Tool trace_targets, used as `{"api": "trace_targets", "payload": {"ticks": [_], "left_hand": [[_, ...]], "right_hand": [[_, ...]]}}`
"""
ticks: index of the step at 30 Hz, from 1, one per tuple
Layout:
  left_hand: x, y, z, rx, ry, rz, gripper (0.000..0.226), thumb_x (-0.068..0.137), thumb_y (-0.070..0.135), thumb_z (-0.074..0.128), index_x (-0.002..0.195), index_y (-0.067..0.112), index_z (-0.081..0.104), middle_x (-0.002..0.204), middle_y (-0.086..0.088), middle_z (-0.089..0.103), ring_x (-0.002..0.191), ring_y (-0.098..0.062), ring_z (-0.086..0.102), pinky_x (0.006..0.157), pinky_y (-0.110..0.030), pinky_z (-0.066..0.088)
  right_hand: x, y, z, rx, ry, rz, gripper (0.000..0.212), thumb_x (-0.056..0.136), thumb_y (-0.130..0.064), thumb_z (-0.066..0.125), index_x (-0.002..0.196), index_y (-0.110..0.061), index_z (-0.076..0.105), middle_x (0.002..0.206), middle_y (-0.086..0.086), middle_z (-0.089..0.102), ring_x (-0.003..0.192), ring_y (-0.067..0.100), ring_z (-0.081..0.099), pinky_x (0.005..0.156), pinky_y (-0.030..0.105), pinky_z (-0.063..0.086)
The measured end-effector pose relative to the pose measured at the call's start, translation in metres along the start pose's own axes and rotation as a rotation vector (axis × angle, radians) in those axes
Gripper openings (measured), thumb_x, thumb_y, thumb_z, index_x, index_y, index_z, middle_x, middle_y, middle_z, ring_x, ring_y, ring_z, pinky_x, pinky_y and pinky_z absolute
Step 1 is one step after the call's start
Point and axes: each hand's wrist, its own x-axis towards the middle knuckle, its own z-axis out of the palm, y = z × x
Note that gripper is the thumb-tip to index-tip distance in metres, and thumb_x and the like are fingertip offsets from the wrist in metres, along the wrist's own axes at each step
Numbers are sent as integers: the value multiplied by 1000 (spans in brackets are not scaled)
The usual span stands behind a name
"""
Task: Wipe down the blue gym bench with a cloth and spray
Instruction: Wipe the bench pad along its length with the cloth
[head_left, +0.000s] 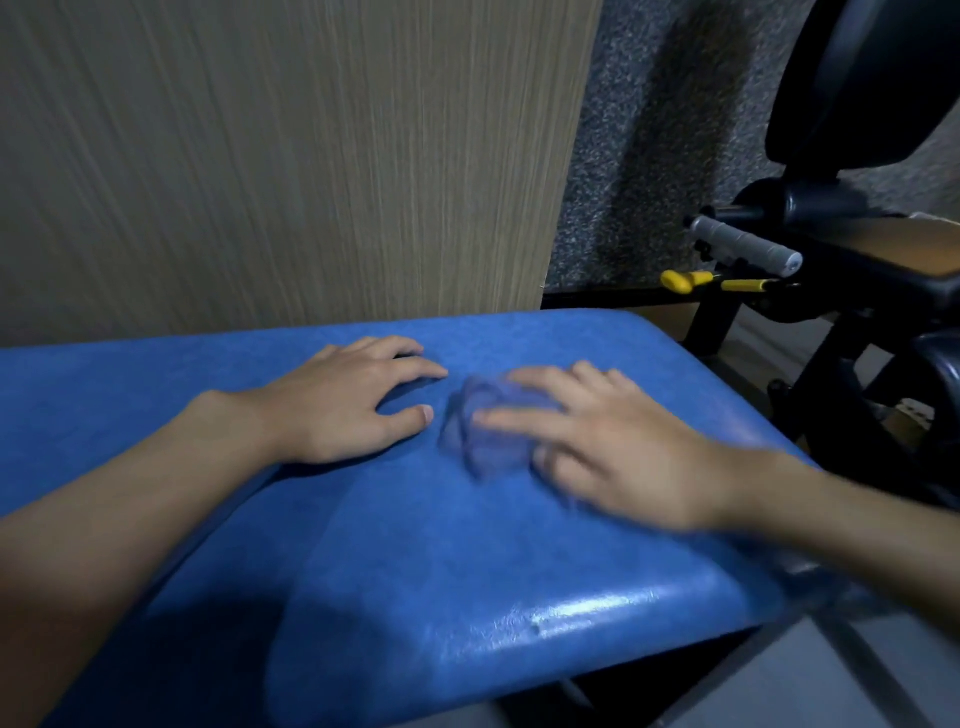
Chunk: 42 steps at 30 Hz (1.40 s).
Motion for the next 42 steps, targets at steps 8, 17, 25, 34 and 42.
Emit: {"api": "trace_targets", "payload": {"ticks": [8,17,25,34,42], "left_hand": [[-9,-4,1,45,-5,-25,59,88,70,30,144,50,31,152,17,29,141,-5,23,112,-39,22],[-13,-16,-4,-5,11,-32,55,92,61,42,144,42,40,153,10,33,142,-11,29,116,-38,23],[-25,-21,-5,54,14,-94,53,92,63,39,143,47,37,153,14,32,142,-9,27,111,-45,26],[-55,-29,-7,63,-25,-115,75,73,81,12,143,56,26,153,21,26,142,-2,20,112,-40,22],[-74,-40,-8,60,-7,-93,77,74,80,13,144,53,31,156,15,30,144,-8,26,116,-43,23]], "right_hand": [[82,140,25,-67,-185,707,45,98,-41,32,141,-51,26,147,4,30,126,41,31,99,59,29],[-11,-62,-8,2,-6,-79,60,84,-35,41,141,-50,28,150,-1,33,100,30,46,79,49,42],[15,-20,4,-6,0,-29,53,91,-40,33,141,-52,22,148,-2,32,107,27,44,87,44,37],[93,112,28,-70,-205,668,49,92,-62,28,140,-56,22,153,2,24,131,41,27,102,58,28],[20,-76,-3,11,-82,10,54,91,-57,26,144,-52,19,153,1,26,106,32,42,86,49,36]]}}
